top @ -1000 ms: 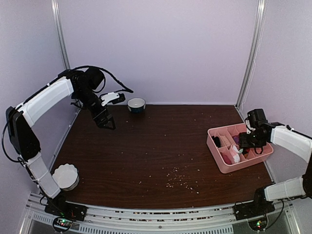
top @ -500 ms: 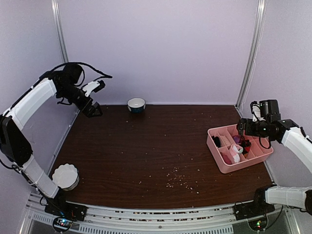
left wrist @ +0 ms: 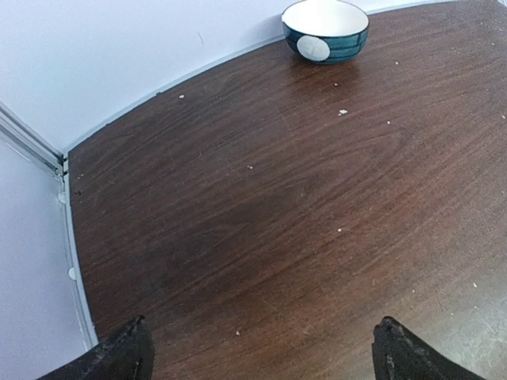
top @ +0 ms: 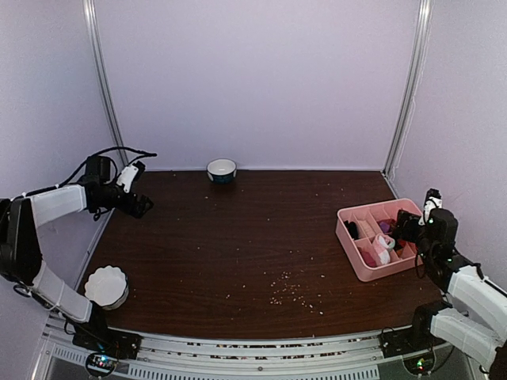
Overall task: Roll the socks
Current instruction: Reset both arms
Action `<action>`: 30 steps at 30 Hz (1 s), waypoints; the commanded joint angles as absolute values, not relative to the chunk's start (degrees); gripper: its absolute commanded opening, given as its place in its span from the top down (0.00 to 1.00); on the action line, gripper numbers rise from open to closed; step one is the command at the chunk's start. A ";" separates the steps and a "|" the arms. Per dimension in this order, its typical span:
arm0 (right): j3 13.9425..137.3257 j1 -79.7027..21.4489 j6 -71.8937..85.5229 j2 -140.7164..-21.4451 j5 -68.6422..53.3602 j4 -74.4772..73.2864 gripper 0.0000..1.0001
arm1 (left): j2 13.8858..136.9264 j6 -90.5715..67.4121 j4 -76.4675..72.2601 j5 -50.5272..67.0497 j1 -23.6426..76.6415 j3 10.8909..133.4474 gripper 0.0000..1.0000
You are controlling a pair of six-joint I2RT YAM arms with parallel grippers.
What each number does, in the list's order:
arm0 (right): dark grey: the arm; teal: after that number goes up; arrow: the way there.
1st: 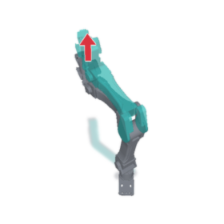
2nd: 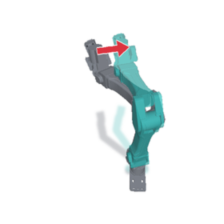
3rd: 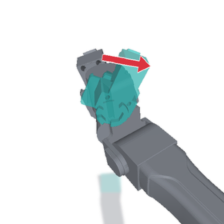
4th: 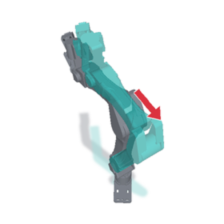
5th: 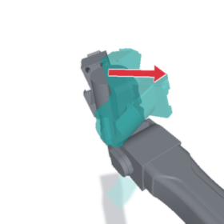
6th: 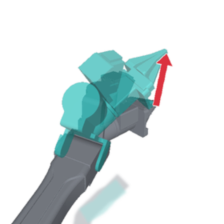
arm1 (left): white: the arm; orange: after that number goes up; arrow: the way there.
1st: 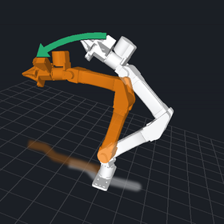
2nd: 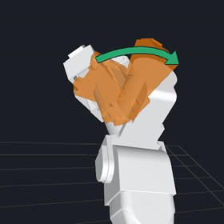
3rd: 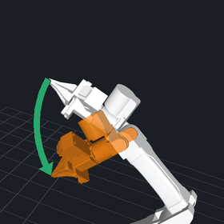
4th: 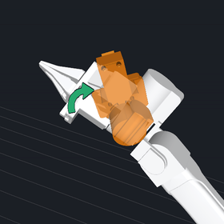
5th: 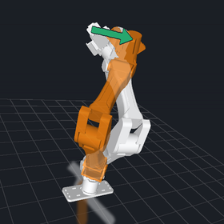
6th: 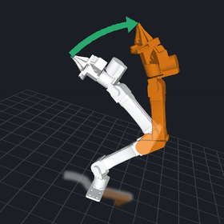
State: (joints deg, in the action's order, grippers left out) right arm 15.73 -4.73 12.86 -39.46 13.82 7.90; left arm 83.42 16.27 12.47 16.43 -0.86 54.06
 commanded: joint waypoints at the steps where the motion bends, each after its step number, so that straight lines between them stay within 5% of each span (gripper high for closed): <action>1: 8.75 -4.48 10.32 -38.12 24.07 26.18 0.00 | 82.95 12.14 -10.64 19.35 -2.23 45.72 0.02; 16: 10.78 -4.41 4.24 -64.95 18.41 55.23 0.01 | 81.78 4.63 -69.21 4.63 -3.08 12.32 0.02; 22: 10.66 -4.47 1.30 -78.19 9.82 70.60 0.00 | 81.72 3.92 -60.24 2.24 -3.05 17.96 0.02; 30: 14.40 -4.39 0.05 -77.85 6.73 62.15 0.01 | 81.66 2.10 -57.59 -2.09 -3.07 19.25 0.02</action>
